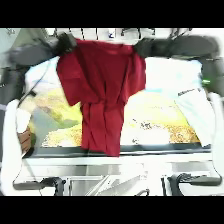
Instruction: Fold the shirts.
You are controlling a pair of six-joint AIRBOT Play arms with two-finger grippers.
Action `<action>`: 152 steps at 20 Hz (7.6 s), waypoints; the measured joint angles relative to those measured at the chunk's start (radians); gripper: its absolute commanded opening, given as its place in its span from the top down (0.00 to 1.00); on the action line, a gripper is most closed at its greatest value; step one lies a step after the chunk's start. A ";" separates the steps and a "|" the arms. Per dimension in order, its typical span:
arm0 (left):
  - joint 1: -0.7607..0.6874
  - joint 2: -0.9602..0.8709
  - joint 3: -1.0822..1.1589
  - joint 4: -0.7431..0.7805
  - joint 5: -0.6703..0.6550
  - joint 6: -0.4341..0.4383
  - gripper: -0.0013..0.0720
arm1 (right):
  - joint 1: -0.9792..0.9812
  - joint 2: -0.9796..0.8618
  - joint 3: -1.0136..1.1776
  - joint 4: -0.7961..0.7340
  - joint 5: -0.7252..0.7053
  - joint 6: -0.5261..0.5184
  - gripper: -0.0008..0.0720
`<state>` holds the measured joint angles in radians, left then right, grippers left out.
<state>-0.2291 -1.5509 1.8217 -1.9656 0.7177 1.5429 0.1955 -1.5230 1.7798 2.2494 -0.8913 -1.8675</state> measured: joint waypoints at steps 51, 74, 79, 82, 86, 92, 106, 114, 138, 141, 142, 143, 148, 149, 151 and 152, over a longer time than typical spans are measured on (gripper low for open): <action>0.309 0.402 -1.023 0.047 0.261 0.070 0.96 | -0.114 0.334 -0.791 -0.092 -0.390 0.265 0.96; 0.305 0.422 -1.024 0.065 0.362 0.160 0.96 | -0.406 0.253 -0.975 -0.127 -0.317 -0.032 0.07; 0.305 0.422 -1.024 0.064 0.369 0.160 0.96 | -0.348 0.162 -1.014 -0.021 -0.172 -0.126 0.25; 0.305 0.422 -1.024 0.063 0.373 0.160 0.96 | -0.330 0.118 -0.995 0.019 -0.118 -0.158 0.35; 0.305 0.422 -1.024 0.063 0.373 0.160 0.96 | -0.321 0.078 -0.956 0.046 -0.082 -0.177 0.36; 0.305 0.422 -1.024 0.063 0.373 0.160 0.96 | -0.300 0.053 -0.938 0.087 -0.086 -0.233 0.97; 0.305 0.493 -0.922 0.063 0.444 0.159 0.96 | -0.305 0.322 -0.831 0.169 -0.164 -0.249 0.97; 0.417 0.761 -0.048 0.061 0.503 0.126 0.96 | -0.449 0.740 -0.136 0.167 0.027 -0.170 0.97; 0.308 -0.037 -0.259 0.083 0.358 0.195 0.96 | -0.399 0.056 -0.434 0.075 0.101 -0.009 0.97; 0.304 -0.225 -0.156 0.079 0.351 0.198 0.96 | -0.397 -0.072 -0.454 0.108 0.211 -0.006 0.97; 0.303 -0.275 -0.112 0.077 0.348 0.198 0.96 | -0.397 -0.102 -0.454 0.113 0.238 -0.006 0.97; 0.300 -0.324 -0.061 0.077 0.349 0.195 0.96 | -0.397 -0.127 -0.450 0.119 0.270 -0.006 0.97; 0.291 -0.470 0.151 0.073 0.407 0.181 0.96 | -0.406 -0.179 -0.422 0.119 0.328 -0.010 0.97; 0.289 -0.481 0.169 0.074 0.429 0.179 0.96 | -0.410 -0.181 -0.418 0.098 0.307 -0.011 0.97; 0.289 -0.495 0.191 0.079 0.477 0.179 0.96 | -0.414 -0.185 -0.416 0.033 0.243 -0.012 0.97; 0.288 -0.499 0.192 0.081 0.504 0.180 0.96 | -0.413 -0.186 -0.417 -0.004 0.211 -0.009 0.97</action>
<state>0.0589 -2.0495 2.0132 -1.8843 1.2217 1.7226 -0.2176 -1.7088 1.3624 2.2452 -0.6800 -1.8767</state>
